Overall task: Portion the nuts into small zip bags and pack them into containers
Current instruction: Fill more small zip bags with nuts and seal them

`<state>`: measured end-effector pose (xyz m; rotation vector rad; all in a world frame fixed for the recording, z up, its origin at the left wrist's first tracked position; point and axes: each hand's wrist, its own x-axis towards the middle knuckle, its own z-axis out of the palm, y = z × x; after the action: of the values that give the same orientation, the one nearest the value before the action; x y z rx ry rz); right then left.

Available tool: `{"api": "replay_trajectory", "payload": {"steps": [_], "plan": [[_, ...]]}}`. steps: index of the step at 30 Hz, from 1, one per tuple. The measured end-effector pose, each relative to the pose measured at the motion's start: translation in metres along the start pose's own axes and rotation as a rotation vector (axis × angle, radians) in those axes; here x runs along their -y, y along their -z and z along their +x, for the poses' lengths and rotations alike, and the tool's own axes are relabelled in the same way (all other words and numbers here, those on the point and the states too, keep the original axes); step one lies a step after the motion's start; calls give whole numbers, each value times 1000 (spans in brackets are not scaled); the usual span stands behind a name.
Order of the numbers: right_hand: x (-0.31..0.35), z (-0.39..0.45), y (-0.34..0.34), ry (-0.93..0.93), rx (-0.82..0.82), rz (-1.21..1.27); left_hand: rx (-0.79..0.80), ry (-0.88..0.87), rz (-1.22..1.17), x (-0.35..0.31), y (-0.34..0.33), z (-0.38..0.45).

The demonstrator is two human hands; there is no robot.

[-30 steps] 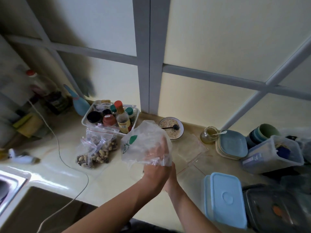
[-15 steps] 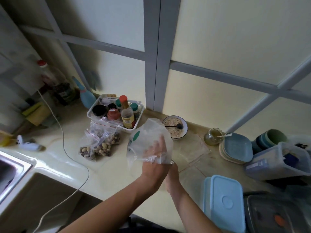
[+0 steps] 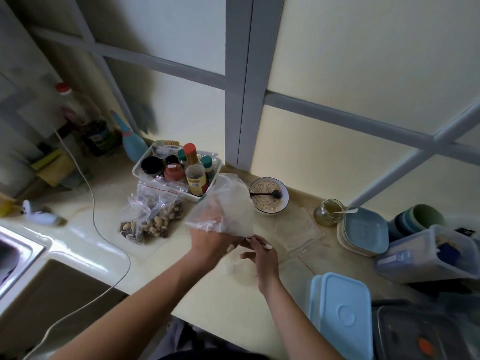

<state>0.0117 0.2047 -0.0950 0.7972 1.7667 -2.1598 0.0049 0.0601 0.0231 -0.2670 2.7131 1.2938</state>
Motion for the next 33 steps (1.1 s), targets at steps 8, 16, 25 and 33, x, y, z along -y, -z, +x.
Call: {"api": "replay_trajectory", "payload": {"steps": [8, 16, 25, 33], "plan": [[27, 2, -6, 190, -112, -151, 53, 209, 201, 34, 37, 43], [44, -8, -9, 361, -268, -391, 193, 239, 118, 78, 48, 47], [42, -29, -18, 505, -353, -551, 511, 218, 502, 68, 64, 58], [56, -63, -39, 575, -439, -427, 549, 359, 166, 88, 50, 63]]}}
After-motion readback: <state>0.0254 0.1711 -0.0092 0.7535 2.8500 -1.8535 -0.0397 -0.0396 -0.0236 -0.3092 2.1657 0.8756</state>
